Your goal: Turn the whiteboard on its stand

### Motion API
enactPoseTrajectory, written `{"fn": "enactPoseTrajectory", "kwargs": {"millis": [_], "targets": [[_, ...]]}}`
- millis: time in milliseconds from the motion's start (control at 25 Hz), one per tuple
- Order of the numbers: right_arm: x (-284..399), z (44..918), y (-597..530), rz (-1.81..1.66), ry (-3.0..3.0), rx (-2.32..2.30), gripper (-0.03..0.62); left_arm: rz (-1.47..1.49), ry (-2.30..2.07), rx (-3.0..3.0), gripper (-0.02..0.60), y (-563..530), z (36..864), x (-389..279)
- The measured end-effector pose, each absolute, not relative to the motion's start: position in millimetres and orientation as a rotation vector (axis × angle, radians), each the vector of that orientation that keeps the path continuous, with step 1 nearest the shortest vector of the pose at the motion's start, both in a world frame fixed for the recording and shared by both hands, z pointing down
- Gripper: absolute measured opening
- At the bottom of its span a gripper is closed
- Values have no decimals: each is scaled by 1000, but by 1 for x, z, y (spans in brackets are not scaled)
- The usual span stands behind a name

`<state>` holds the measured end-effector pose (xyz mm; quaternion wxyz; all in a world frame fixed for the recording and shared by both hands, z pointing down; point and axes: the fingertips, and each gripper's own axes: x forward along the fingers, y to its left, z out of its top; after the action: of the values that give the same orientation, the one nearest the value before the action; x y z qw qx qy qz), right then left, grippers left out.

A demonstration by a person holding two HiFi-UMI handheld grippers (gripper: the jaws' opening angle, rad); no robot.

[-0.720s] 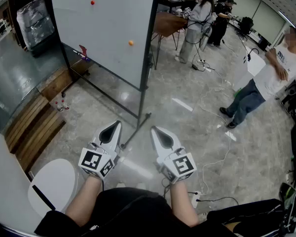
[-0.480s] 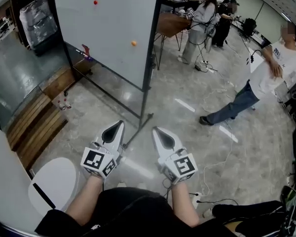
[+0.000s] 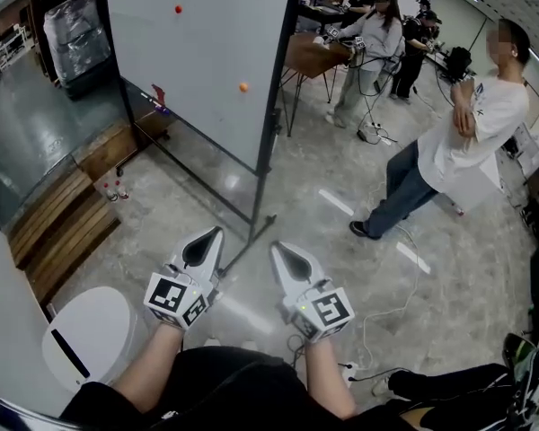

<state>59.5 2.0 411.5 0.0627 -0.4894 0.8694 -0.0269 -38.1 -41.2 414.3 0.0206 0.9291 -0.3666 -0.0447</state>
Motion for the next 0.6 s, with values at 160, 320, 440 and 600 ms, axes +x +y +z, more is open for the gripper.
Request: {"fn": "enactPoseTrajectory", "kwargs": {"millis": [160, 320, 440, 600], "targets": [[70, 409, 2, -105, 2629, -1467, 9, -128, -1146, 2879, 3, -40, 411, -29], [74, 411, 6, -80, 2667, -1443, 9, -119, -1166, 2863, 3, -37, 414, -20], [80, 416, 9, -97, 2667, -1419, 9, -88, -1201, 2852, 3, -34, 419, -13], [86, 416, 11, -100, 2671, -1379, 9, -72, -1233, 2833, 3, -30, 422, -8]]}}
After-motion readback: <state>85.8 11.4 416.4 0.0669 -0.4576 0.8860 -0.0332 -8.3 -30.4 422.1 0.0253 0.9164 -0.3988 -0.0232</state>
